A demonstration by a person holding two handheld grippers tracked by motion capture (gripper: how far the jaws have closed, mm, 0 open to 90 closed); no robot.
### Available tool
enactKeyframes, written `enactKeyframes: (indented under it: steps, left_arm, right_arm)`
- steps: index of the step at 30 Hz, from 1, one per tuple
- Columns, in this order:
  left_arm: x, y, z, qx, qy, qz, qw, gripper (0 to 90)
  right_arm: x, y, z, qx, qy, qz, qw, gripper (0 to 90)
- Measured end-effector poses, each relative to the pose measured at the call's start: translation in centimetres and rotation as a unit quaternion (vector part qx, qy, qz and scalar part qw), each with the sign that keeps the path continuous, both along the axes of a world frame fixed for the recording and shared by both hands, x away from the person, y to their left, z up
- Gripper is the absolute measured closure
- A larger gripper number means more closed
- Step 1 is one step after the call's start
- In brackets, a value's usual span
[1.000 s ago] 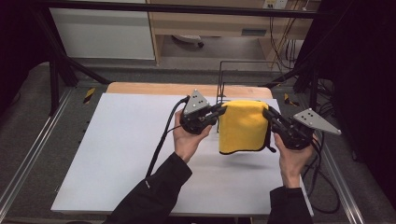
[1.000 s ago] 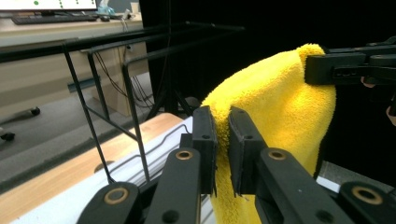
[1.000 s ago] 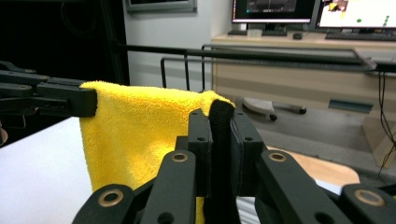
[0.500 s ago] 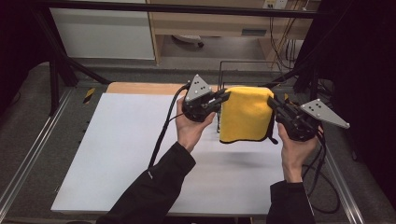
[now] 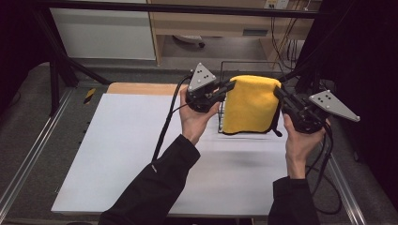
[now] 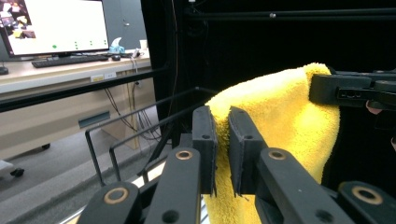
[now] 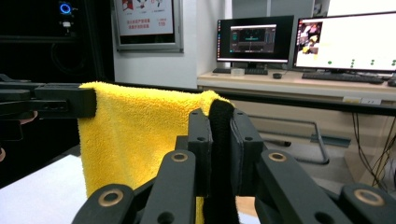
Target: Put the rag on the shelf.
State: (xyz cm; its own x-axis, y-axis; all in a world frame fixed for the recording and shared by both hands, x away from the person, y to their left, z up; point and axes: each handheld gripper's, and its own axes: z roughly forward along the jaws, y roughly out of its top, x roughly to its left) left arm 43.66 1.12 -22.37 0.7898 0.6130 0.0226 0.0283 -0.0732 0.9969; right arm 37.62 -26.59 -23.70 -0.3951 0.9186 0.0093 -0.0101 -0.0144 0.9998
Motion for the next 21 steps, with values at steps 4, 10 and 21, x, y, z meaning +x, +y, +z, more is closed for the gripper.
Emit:
enactKeyframes:
  steps: [4,10,21]
  left_arm:
    - [0.2,0.0,0.9,-0.001,-0.009,0.002,1.0000,82.4]
    - [0.4,0.0,2.3,-0.008,-0.019,0.006,0.9998,82.4]
    - [1.1,-0.1,4.6,-0.019,-0.035,0.010,0.9991,82.4]
  right_arm:
    - [0.1,0.0,1.0,-0.001,-0.009,-0.003,1.0000,81.1]
    - [0.5,0.1,2.5,-0.002,-0.023,-0.007,0.9997,81.2]
    - [1.4,0.4,4.9,-0.006,-0.041,-0.013,0.9991,81.2]
